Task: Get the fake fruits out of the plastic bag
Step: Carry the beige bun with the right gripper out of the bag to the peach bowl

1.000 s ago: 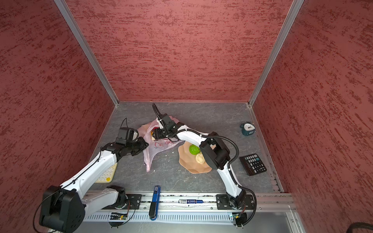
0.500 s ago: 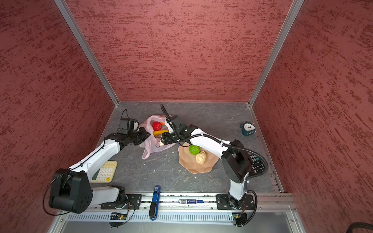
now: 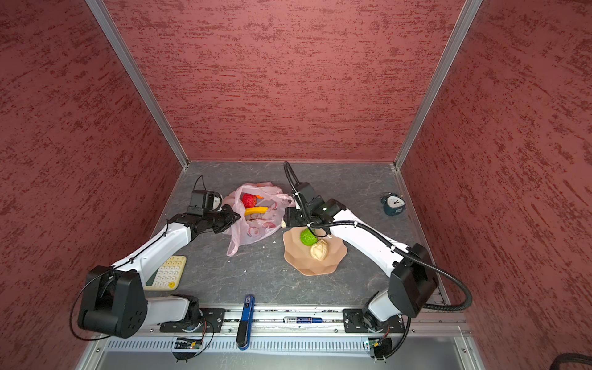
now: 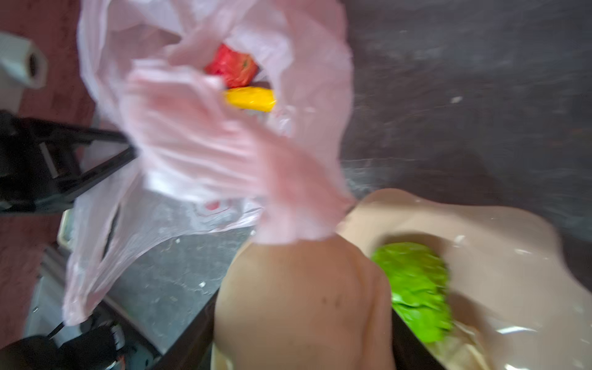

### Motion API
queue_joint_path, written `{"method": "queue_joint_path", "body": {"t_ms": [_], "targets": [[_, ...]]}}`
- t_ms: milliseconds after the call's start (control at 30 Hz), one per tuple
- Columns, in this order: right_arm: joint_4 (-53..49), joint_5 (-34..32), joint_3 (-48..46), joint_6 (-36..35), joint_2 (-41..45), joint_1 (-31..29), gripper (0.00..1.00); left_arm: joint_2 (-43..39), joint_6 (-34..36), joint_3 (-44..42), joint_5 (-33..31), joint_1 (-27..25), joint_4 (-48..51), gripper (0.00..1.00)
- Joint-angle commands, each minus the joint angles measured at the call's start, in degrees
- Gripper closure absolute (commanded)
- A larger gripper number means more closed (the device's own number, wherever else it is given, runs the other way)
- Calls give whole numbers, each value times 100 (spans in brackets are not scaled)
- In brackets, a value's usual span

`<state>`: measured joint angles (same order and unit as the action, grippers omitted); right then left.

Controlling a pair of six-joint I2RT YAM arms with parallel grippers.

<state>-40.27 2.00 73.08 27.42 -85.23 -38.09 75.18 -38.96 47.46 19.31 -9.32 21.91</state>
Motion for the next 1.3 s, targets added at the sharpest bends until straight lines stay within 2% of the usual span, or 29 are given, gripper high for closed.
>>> {"method": "queue_joint_path", "body": {"t_ms": [0, 167, 300, 433, 733, 1267], "targets": [[-945, -774, 214, -379, 165, 296, 57, -135, 117, -59, 55, 8, 24, 87], [-1094, -1222, 154, -608, 340, 757, 57, -146, 112, -45, 63, 1, 32, 87], [-1341, -1750, 340, -835, -34, 852, 57, -194, 165, 0, 40, -31, 171, 86], [-1440, -2009, 361, -965, -306, 897, 57, -296, 207, 1, -28, -43, 316, 86], [-1255, -2005, -6, -914, -577, 908, 57, -372, 205, -78, -70, -62, 400, 86], [-534, -1146, -735, -689, -739, 908, 54, -403, 161, -112, -96, -67, 357, 86]]}}
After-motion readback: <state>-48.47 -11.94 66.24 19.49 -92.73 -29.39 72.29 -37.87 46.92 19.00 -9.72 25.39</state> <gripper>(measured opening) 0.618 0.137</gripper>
